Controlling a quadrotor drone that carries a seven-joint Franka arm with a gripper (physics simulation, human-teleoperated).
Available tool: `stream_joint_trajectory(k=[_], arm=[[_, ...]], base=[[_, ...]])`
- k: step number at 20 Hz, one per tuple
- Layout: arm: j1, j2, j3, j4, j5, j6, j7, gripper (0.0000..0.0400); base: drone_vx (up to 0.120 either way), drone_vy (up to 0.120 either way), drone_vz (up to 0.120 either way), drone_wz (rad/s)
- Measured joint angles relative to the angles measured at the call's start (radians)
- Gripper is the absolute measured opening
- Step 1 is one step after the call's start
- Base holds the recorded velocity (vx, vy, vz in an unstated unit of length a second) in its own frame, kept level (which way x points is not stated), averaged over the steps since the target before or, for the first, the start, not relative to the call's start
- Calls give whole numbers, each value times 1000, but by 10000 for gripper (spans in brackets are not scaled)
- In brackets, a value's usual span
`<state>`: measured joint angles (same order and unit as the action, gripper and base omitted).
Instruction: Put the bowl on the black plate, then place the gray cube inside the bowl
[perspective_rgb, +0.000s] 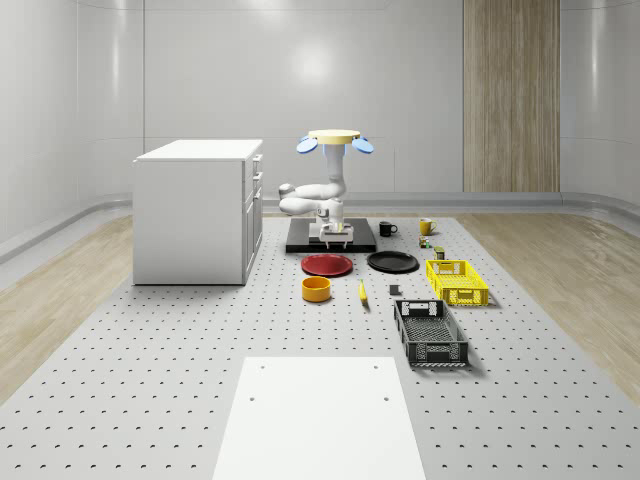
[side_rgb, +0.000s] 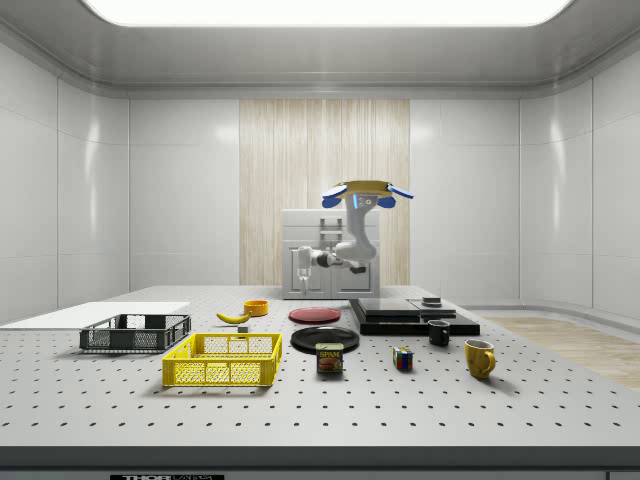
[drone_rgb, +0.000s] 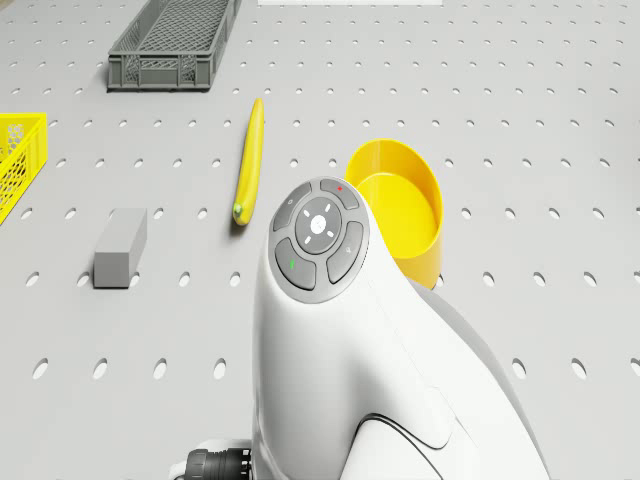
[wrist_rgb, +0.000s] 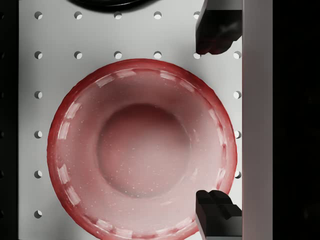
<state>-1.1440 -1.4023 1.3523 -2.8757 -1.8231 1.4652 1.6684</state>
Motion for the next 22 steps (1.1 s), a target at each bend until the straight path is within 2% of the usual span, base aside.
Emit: stream_joint_trajectory(k=[4,9,13,18,22], arm=[[-2,-10,2,1,5,10,2,400],[-5,-23,4,1,10,21,5,400],[-8,-32,6,2,14,30,6,400],[-10,-43,8,2,18,40,9,400],[-12,-52,9,2,22,48,10,400]], base=[[120,-70,0,0],[120,0,0,0],[120,0,-100,0],[120,-64,0,0],[120,0,0,0]])
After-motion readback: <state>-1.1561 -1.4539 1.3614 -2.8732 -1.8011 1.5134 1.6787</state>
